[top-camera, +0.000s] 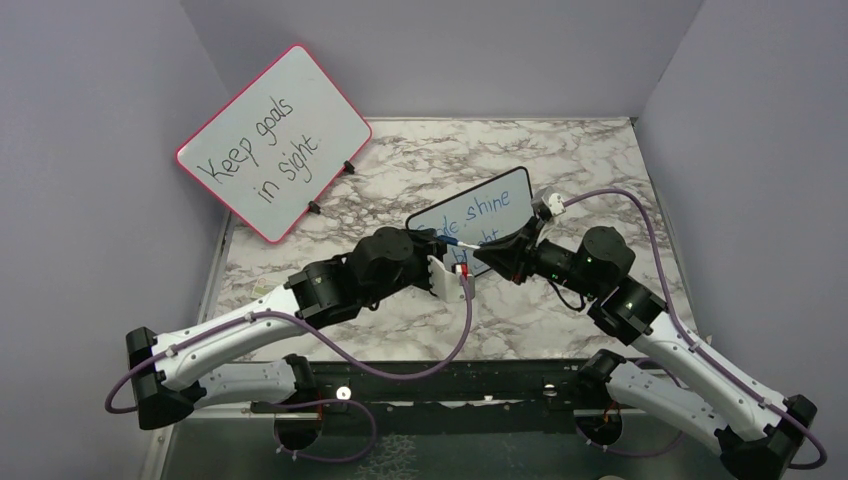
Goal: Write a sentence on the whiteboard
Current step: Close the whiteboard marker at the center of the board.
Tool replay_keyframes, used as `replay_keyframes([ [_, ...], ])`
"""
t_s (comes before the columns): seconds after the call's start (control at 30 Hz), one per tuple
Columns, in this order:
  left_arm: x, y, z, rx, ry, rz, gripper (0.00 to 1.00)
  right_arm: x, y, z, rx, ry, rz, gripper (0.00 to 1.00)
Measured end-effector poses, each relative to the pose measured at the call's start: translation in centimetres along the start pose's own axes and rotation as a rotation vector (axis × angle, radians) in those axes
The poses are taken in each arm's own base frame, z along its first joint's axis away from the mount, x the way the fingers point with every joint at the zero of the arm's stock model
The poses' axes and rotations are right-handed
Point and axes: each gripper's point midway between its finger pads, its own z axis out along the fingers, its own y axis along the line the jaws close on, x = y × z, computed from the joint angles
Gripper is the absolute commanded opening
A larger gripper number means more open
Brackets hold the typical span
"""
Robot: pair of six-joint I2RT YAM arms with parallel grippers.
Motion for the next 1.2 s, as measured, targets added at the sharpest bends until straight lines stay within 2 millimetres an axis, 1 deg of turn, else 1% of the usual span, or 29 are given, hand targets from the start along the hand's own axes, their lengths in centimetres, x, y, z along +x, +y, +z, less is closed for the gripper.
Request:
replay_keyframes([
  [0.17,0.4,-0.5,1.0,0.047,-0.024,-0.03,0.42,-0.1,0.2,0.0,-0.01,-0.002,0.008,0.01],
  [0.33,0.7,-0.5,1.6,0.074,-0.036,-0.057,0.38,0.0,0.5,0.0,-0.023,0.001,0.013,0.01],
  [0.43,0.3,-0.7,2.0,0.095,-0.051,-0.065,0.34,0.0,0.7,0.0,-0.035,0.003,0.016,0.01],
  [0.5,0.0,-0.9,2.3,0.109,-0.062,-0.067,0.28,0.0,0.9,0.0,-0.045,0.002,0.019,0.01],
  [0.6,-0.4,-1.0,2.6,0.123,-0.077,-0.066,0.12,0.0,1.1,0.0,-0.053,0.004,0.025,0.01],
  [0.63,-0.6,-1.0,2.7,0.126,-0.083,-0.068,0.05,0.0,1.1,-0.1,-0.056,0.005,0.026,0.01],
  [0.67,-0.6,-1.0,2.6,0.129,-0.085,-0.065,0.01,0.0,1.1,-0.1,-0.057,0.005,0.026,0.01],
  [0.7,-0.6,-1.1,2.6,0.137,-0.088,-0.062,0.0,-0.1,1.1,-0.1,-0.056,0.002,0.025,0.01],
  [0.9,-0.6,-1.6,2.5,0.171,-0.097,-0.049,0.0,0.2,1.1,0.0,-0.063,0.014,0.032,0.01],
  [1.03,-0.4,-1.8,2.3,0.191,-0.079,-0.048,0.0,0.5,1.1,0.6,-0.066,0.052,0.05,0.01],
  [1.2,0.5,-1.9,2.0,0.185,0.014,-0.019,0.0,0.9,0.8,1.7,-0.064,0.116,0.085,0.01],
])
